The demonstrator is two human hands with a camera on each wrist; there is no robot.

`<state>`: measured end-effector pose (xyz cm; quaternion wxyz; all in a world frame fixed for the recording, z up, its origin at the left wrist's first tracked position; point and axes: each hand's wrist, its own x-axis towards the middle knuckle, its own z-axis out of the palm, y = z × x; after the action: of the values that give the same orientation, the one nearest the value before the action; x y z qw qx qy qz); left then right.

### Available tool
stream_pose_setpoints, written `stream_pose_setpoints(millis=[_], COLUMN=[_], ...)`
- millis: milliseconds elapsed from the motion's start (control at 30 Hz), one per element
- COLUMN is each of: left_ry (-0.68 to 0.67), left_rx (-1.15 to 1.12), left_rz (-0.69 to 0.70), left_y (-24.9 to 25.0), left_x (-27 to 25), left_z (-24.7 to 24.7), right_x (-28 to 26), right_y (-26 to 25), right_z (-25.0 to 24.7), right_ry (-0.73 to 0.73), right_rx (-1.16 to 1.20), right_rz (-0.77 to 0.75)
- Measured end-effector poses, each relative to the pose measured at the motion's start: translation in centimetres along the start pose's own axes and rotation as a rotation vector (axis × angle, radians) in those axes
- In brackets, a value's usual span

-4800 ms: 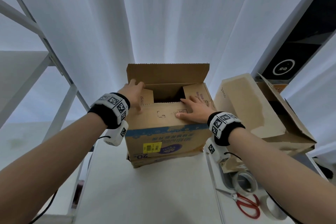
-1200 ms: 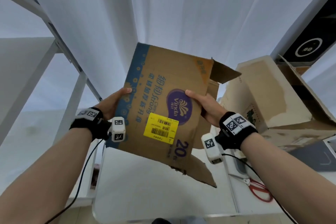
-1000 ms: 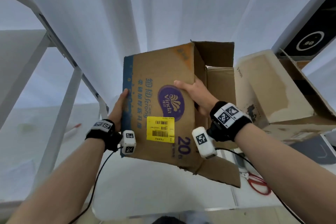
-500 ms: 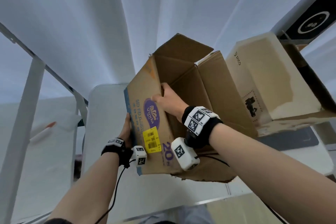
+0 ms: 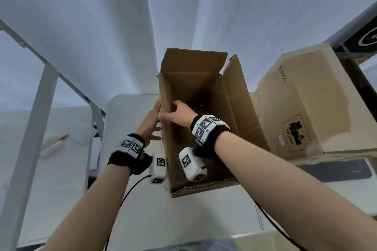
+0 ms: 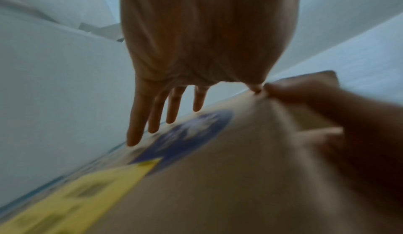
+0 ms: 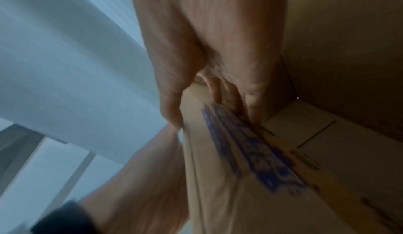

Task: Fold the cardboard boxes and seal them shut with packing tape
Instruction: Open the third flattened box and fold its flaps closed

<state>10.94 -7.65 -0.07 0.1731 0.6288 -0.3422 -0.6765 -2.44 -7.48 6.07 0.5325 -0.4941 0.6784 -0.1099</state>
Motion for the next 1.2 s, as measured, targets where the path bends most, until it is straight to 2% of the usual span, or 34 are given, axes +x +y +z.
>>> stream_pose_setpoints(millis=[67, 167, 300, 367, 500, 600, 667, 733, 833, 933, 1000, 1133, 1200], left_ry=[-0.019, -0.036, 0.064, 0.107, 0.087, 0.084, 0.090, 0.090, 0.092, 0.115, 0.169, 0.377, 0.411], left_rx=[0.042, 0.167, 0.376, 0.453, 0.426, 0.424, 0.426, 0.426, 0.426, 0.432, 0.468, 0.917, 1.086], left_rz=[-0.017, 0.003, 0.109, 0.115, 0.094, 0.093, 0.099, 0.096, 0.103, 0.120, 0.154, 0.258, 0.277], left_y=[0.5, 1.3, 2.0, 2.4, 2.8, 3.0, 3.1, 3.2, 3.3, 3.5, 3.5, 3.9, 4.8], left_x=[-0.1, -1.1, -1.5, -1.5, -1.8, -2.0, -2.1, -2.1, -2.0, -2.0, -2.3, -3.4, -3.9], left_z=[-1.2, -1.5, 0.4, 1.4, 1.6, 1.5, 1.6, 1.8, 1.8, 2.0, 2.4, 4.0, 5.7], right_x=[-0.1, -0.7, -2.3, -3.4, -4.9, -5.5, -6.1, -6.7, -7.1, -7.4, -7.4, -7.1, -6.9], right_y=[-0.7, -1.7, -1.7, -1.2, 0.5, 2.1, 3.3, 4.1, 4.3, 3.5, 3.2, 3.2, 3.4], right_z=[-1.6, -4.9, -8.5, -9.7, -11.2, -12.3, -12.9, -13.5, -14.7, -14.9, -14.4, -14.2, -14.2], right_ry=[-0.009, 0.066, 0.185, 0.258, 0.521, 0.784, 0.840, 0.794, 0.639, 0.422, 0.365, 0.343, 0.352], right_rx=[-0.083, -0.134, -0.074, -0.019, -0.082, -0.309, -0.397, -0.328, -0.230, -0.258, -0.321, -0.311, -0.284], right_rz=[-0.002, -0.059, -0.097, -0.129, -0.222, -0.170, -0.130, -0.141, -0.174, -0.206, -0.201, -0.179, -0.172])
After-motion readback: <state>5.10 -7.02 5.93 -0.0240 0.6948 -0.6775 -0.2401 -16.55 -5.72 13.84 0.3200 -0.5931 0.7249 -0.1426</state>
